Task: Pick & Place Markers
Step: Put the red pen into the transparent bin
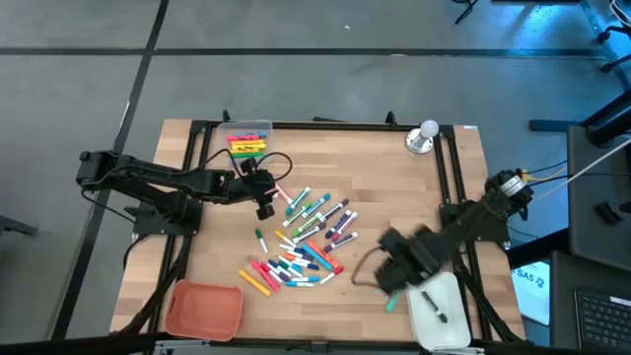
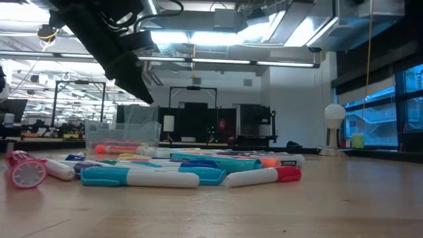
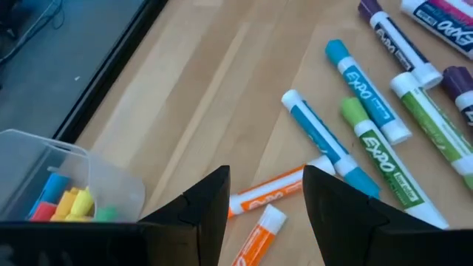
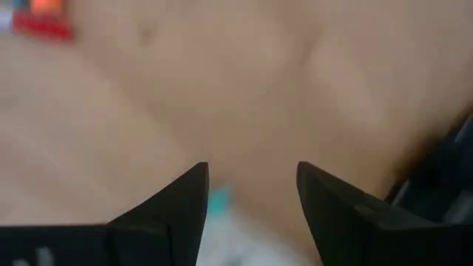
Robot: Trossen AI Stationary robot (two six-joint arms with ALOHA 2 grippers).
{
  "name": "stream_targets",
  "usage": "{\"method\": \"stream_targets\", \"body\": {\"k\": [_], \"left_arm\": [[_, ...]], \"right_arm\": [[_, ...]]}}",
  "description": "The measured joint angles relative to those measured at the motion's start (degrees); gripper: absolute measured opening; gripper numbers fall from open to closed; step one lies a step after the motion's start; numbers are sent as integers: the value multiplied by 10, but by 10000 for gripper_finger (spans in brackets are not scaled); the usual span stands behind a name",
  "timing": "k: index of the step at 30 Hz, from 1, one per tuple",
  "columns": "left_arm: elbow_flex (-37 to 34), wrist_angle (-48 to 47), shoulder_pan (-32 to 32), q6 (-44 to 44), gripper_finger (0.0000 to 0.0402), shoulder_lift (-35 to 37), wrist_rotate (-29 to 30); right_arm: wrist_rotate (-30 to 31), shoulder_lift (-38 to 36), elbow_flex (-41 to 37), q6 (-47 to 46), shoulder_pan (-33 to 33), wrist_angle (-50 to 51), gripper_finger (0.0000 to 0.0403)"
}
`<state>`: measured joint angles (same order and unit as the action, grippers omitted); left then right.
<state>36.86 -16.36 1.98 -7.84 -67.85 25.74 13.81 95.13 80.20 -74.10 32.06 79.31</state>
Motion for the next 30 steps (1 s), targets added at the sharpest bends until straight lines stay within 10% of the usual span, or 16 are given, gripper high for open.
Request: {"method": "stream_targets", "body": {"k": [7, 12, 21, 30], "left_arm": [[0, -1, 0, 0, 166, 0, 2], [0, -2, 0, 0, 166, 0, 1], [0, -6, 0, 17, 166, 0, 17], [0, -6, 18, 22, 166, 0, 28]], "right_arm": [[-22, 4, -84, 545, -163, -281, 206], [-57, 4, -111, 773, -239, -376, 200], [-134, 61, -111, 867, -290, -366, 150], [-80, 131, -109, 913, -289, -375, 145]]}}
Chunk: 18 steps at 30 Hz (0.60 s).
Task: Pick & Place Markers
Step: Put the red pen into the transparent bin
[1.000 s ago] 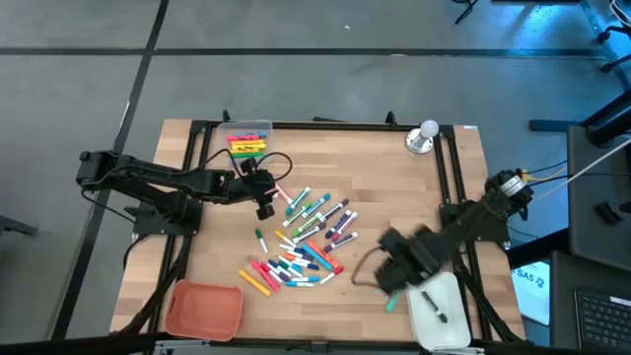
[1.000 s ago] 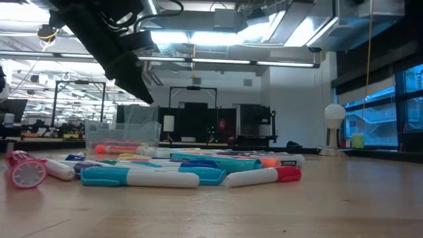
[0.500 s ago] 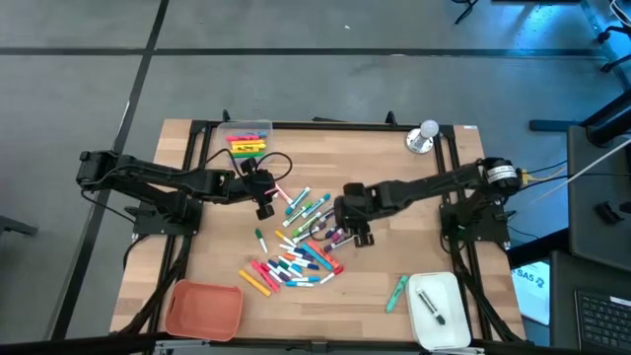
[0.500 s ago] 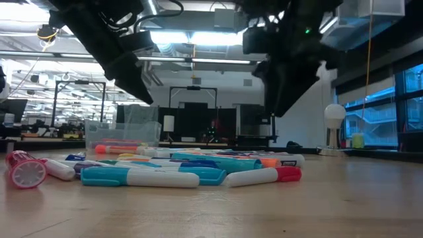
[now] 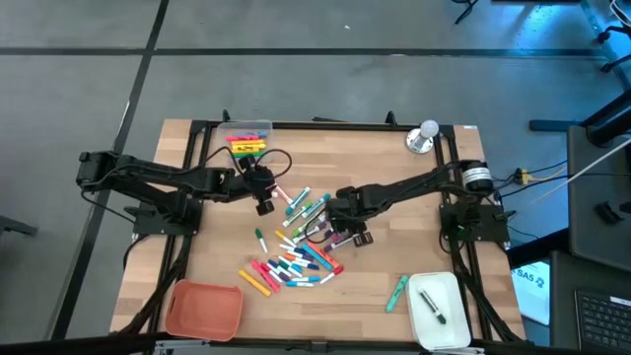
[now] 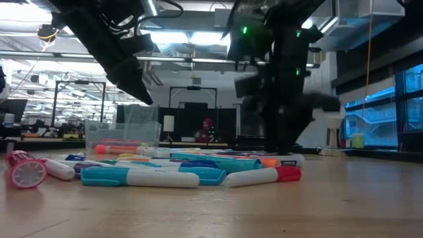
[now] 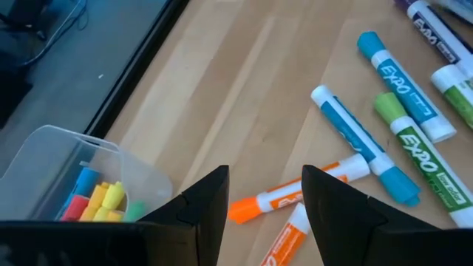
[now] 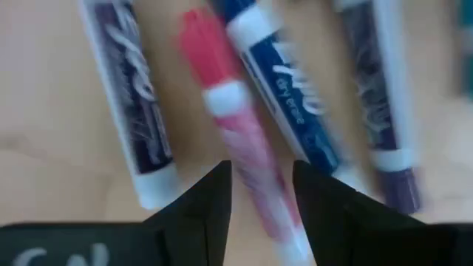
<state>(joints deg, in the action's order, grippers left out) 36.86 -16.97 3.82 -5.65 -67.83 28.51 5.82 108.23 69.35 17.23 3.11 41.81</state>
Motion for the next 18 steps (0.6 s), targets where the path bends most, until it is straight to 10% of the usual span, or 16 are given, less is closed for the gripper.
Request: {"method": "stream_targets", "body": {"k": [9, 18], "left_arm": [[0, 0, 0, -2, 166, 0, -6], [0, -5, 0, -7, 166, 0, -26]], "right_arm": [[-28, 43, 2, -28, -1, 1, 141], [-46, 15, 28, -253, 0, 79, 62]]}}
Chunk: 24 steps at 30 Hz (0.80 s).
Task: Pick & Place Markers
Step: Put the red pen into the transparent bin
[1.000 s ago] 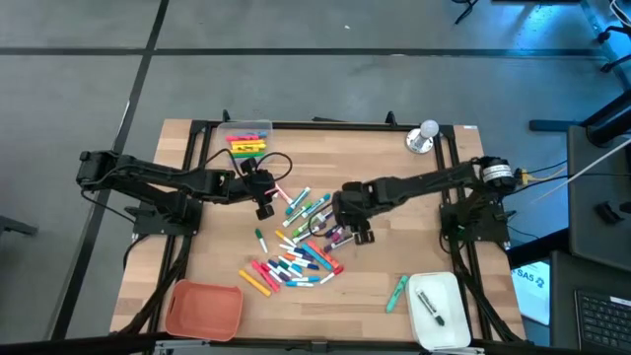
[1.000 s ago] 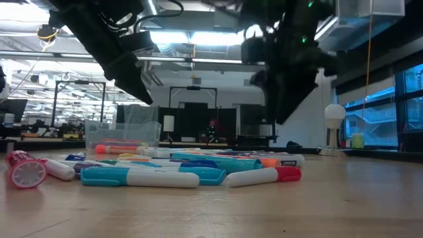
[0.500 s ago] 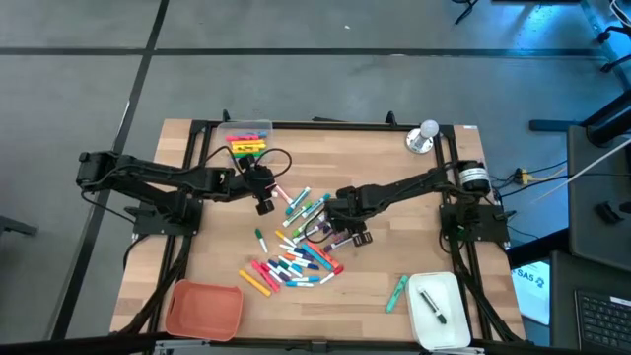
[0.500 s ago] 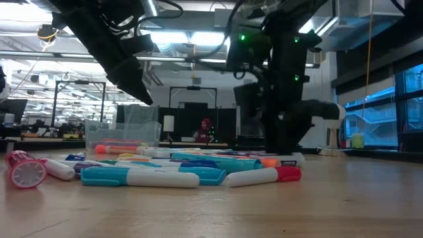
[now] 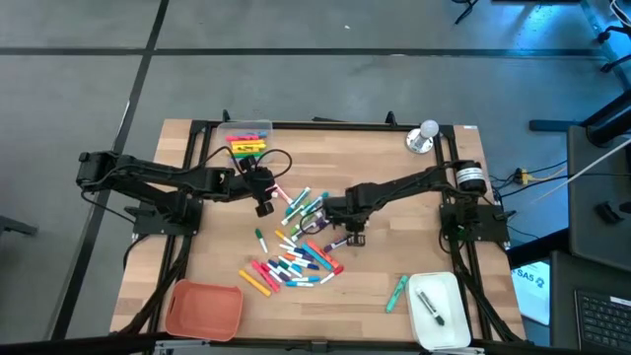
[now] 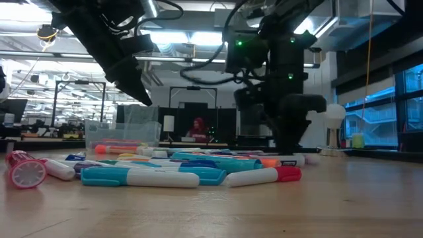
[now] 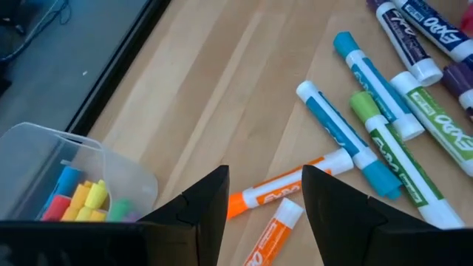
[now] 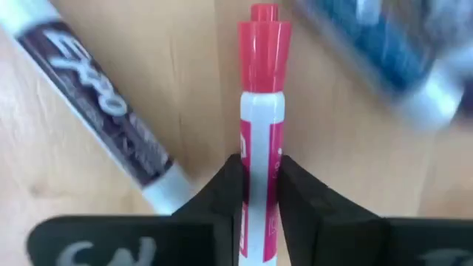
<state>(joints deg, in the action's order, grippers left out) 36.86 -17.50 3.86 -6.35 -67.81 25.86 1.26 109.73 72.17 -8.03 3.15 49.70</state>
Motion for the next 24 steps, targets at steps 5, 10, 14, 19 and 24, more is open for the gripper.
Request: {"method": "stream_targets", "body": {"k": [5, 10, 14, 19, 24], "left_arm": [[0, -3, 0, -11, 166, 0, 0], [0, -3, 0, -19, 166, 0, 0], [0, 0, 0, 2, 166, 0, 0], [0, 11, 0, 9, 166, 0, 1], [0, 28, 0, -4, 166, 0, 17]], "right_arm": [[11, -58, 53, -164, 21, 96, 62], [23, -106, 103, -382, 79, 228, 62], [9, -137, 144, -571, 156, 343, 62], [-98, -152, 157, -783, 265, 401, 62], [-137, -133, 156, -915, 361, 402, 62]]}}
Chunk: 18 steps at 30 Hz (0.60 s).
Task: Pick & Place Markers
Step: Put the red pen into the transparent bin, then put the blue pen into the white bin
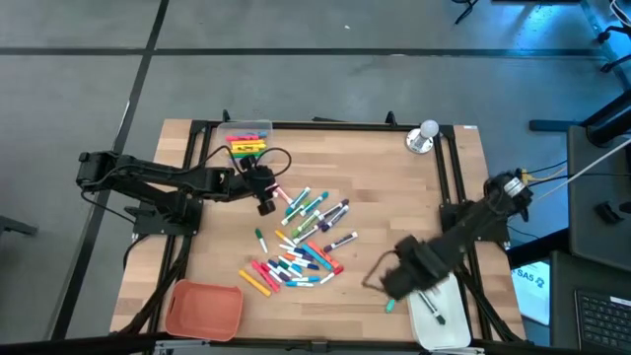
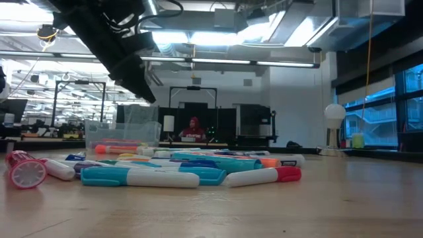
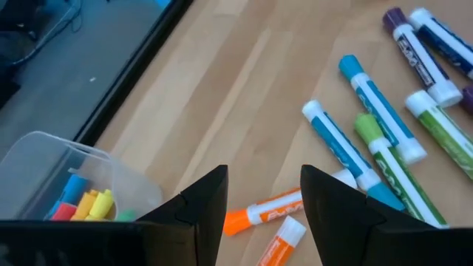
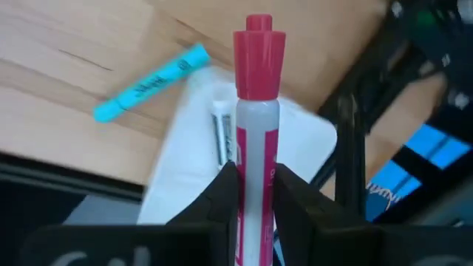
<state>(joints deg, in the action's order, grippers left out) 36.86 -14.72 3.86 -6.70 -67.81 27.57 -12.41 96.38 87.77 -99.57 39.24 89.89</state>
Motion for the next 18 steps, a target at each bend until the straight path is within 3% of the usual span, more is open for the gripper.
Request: {"method": "stream_targets", "body": {"k": [8, 18], "left_arm": [[0, 0, 0, -26, 166, 0, 2], [0, 2, 0, -40, 166, 0, -1]], "right_arm": [[-51, 47, 0, -154, 90, -45, 63], [-50, 91, 0, -115, 104, -79, 156]]}}
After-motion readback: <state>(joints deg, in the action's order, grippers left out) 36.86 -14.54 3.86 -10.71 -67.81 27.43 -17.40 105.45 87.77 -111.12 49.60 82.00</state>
